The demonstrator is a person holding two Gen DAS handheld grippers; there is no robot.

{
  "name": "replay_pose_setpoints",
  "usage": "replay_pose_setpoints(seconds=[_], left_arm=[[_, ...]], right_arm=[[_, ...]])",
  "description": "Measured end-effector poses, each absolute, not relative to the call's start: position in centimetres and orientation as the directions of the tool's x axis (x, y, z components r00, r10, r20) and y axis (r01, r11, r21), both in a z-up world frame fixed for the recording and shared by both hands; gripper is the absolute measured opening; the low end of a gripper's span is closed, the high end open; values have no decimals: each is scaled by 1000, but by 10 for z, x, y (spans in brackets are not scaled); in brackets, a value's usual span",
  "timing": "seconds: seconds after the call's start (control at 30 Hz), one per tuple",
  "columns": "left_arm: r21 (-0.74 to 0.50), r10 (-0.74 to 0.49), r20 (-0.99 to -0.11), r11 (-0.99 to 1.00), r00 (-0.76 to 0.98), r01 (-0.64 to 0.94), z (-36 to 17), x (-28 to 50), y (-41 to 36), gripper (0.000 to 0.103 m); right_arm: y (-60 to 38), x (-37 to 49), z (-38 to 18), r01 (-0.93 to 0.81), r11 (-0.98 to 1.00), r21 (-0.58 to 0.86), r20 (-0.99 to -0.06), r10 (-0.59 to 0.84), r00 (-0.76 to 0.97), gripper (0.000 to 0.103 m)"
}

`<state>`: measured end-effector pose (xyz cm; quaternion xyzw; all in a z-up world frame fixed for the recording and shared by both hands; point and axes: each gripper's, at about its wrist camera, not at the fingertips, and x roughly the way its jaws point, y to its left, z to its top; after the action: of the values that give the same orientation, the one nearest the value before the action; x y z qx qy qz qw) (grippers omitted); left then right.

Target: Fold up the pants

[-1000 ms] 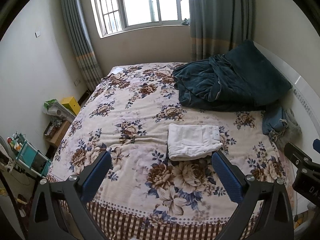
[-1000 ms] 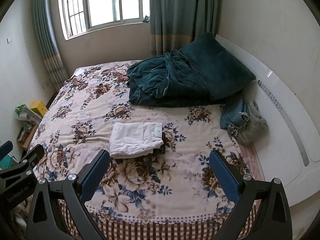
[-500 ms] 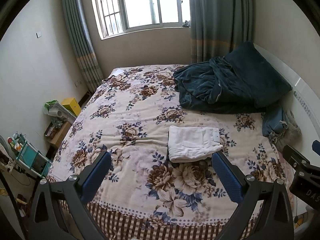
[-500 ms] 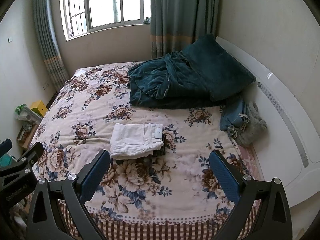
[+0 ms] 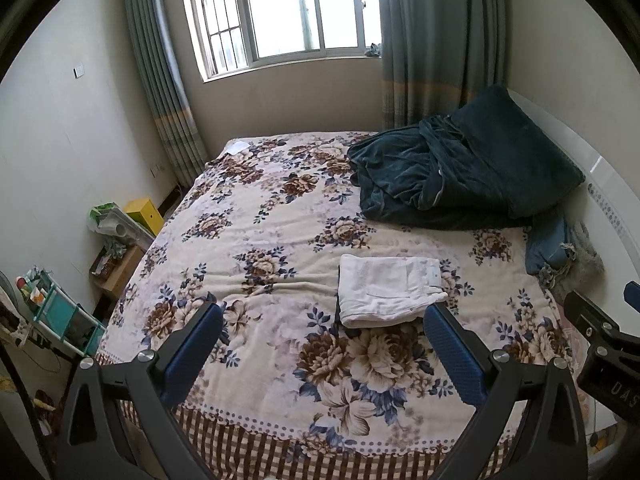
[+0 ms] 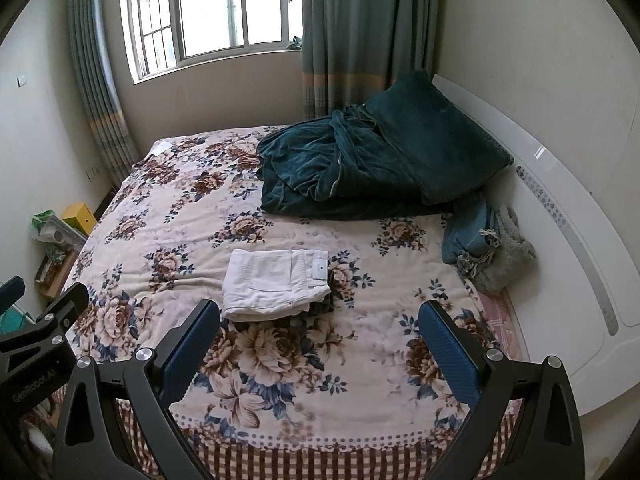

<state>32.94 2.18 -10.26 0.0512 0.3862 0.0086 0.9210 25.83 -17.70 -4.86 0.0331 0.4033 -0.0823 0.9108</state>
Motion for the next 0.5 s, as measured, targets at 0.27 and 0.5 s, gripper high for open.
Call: replay_pose_setpoints(seconds=[0.27,0.5], left_arm=[[99,48,-710,995,703,31,-98,336,21,103],[90,40,-713,995,700,35,-97,339,22,103]], right_arm=[[-176,258,-49,178,984,-5,-739,-123,662,102],[-177,259,-48,176,984,-5,-740,-122,661,102]])
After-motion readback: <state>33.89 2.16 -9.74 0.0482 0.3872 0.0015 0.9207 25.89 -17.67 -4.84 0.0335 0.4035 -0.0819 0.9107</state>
